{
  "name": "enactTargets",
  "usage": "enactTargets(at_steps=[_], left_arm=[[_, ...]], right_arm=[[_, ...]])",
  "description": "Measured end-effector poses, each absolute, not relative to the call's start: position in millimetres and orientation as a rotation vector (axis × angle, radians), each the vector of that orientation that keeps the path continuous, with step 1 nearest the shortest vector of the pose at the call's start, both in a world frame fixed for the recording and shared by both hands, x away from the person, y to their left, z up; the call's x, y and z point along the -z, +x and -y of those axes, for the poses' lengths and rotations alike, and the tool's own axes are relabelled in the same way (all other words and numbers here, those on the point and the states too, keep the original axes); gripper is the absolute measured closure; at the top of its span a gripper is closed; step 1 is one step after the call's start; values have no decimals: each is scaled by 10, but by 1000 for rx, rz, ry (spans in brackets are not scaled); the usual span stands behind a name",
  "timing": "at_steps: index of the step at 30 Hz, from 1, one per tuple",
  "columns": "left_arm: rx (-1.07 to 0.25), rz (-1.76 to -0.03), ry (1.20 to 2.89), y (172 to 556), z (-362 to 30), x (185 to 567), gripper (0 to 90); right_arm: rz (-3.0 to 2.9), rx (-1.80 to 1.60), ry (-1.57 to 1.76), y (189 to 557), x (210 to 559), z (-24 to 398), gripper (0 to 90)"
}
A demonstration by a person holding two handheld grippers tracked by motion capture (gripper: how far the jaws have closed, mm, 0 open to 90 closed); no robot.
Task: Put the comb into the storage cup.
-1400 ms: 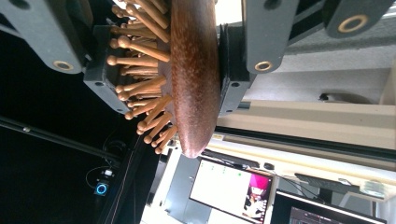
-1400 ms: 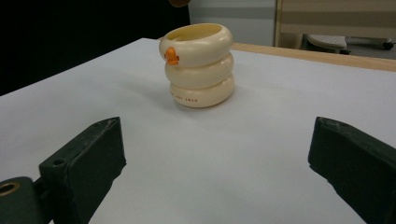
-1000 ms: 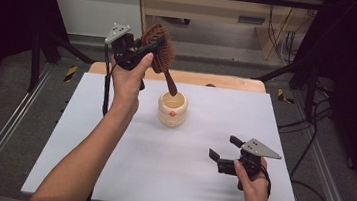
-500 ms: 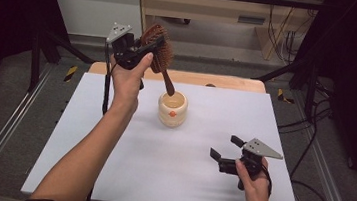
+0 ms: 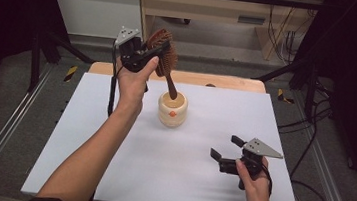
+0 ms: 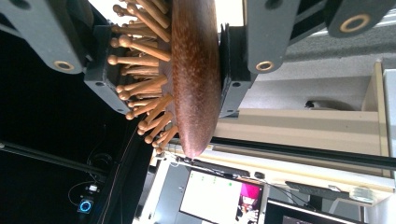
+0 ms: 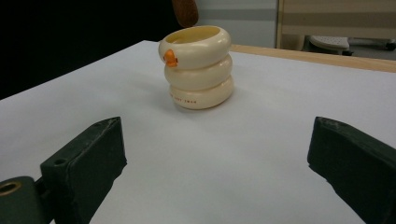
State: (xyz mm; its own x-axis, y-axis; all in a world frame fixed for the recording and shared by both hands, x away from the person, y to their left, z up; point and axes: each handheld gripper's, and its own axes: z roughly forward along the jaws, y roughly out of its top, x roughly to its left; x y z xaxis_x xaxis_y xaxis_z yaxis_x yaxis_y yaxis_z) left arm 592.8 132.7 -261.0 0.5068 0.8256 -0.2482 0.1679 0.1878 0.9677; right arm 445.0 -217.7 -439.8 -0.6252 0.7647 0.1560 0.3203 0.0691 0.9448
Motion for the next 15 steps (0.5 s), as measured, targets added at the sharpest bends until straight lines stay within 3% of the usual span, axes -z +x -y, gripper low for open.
enactTargets(at_steps=[15], left_arm=[[-587,-967,1356,5920,-1257,2717,511]], right_arm=[[-1977,-1578,1085,4464,4411,2166,42]])
